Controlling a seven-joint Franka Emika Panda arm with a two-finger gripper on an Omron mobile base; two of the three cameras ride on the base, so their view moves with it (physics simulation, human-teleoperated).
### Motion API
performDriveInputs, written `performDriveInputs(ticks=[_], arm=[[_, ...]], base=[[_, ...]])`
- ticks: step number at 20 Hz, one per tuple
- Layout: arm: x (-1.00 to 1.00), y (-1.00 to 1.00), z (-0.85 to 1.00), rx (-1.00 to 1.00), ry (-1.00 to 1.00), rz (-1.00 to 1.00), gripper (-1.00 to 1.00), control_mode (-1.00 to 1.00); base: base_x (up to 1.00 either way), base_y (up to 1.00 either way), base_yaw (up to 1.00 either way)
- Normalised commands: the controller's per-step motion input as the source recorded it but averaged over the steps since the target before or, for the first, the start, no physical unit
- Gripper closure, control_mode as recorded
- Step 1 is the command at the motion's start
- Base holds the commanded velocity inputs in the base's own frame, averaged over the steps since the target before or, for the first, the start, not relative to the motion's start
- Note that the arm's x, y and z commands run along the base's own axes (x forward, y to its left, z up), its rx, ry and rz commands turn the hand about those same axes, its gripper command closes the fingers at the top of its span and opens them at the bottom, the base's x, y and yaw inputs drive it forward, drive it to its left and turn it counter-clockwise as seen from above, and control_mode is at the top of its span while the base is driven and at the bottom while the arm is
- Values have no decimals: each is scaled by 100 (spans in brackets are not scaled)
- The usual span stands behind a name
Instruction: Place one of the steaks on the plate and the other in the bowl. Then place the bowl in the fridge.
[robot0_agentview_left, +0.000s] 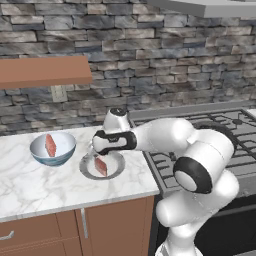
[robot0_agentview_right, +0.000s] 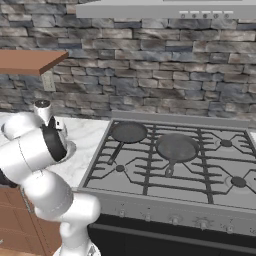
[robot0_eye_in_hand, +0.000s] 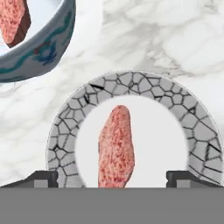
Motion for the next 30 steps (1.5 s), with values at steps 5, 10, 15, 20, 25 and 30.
performDriveInputs(ticks=[5,10,15,20,25,30], arm=[[-4,-75,100,0,1,-7,-100,-100],[-20,-84,100,0,0,-9,-100,-100],[-70,-77,84,-2,-1,-14,-100,-100],[-97,-86,61,0,-10,-18,-100,-100],[-99,-23,40,0,-30,-13,-100,-100],[-82,-2,52,0,-31,-2,-100,-100]], base=[[0,0,0],[0,0,0],[0,0,0],[0,0,0],[0,0,0],[0,0,0]])
